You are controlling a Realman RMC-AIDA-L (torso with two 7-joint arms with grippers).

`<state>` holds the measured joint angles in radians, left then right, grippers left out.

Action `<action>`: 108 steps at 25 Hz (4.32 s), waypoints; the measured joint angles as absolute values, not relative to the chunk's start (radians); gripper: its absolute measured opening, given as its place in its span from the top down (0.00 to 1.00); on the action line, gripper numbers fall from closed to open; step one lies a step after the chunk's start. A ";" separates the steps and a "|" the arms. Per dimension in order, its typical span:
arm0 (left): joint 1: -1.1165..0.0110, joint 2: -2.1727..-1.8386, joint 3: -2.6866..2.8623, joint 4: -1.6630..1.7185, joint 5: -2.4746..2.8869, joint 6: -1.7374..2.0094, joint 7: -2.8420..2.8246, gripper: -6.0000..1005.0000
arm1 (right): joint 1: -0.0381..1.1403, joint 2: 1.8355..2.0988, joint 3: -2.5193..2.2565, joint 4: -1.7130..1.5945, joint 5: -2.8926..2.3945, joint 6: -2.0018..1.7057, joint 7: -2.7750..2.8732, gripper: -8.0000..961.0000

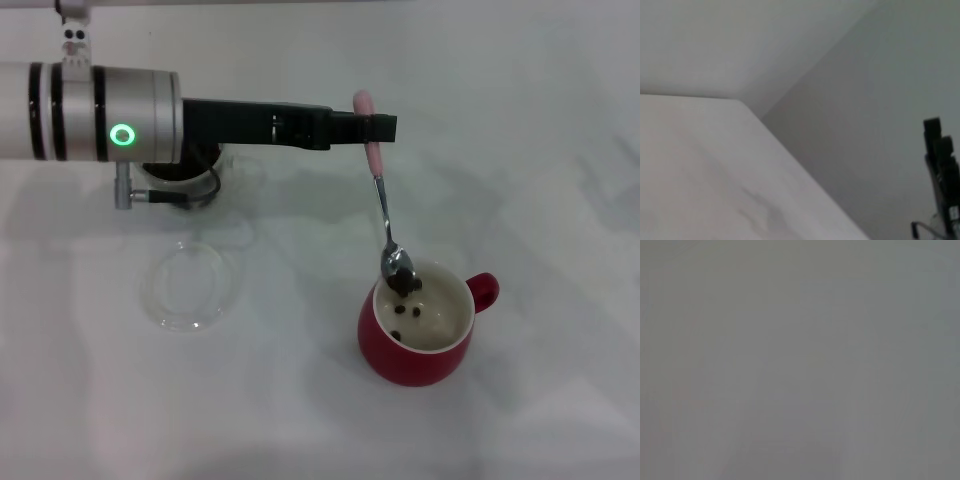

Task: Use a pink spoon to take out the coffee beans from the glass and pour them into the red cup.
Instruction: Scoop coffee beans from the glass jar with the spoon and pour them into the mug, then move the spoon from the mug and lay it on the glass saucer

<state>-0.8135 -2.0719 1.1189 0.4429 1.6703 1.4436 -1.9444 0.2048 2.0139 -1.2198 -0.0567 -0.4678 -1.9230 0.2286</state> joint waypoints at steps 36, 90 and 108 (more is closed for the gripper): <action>-0.480 -2.027 1.081 0.811 1.622 1.473 -1.907 0.87 | 0.207 2.014 -1.221 -0.063 -0.456 -1.901 0.242 0.40; -0.332 -2.046 0.921 0.560 1.643 1.347 -1.843 0.87 | 0.156 2.013 -1.221 -0.029 -0.456 -1.928 0.293 0.40; -0.325 -2.074 0.920 0.450 1.637 1.337 -1.818 0.82 | 0.147 2.011 -1.229 -0.034 -0.465 -1.943 0.293 0.40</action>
<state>-0.3252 -2.0739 0.9201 0.4501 1.6367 1.3373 -1.8181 0.1469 2.0107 -1.2287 -0.0337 -0.4649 -1.9426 0.2930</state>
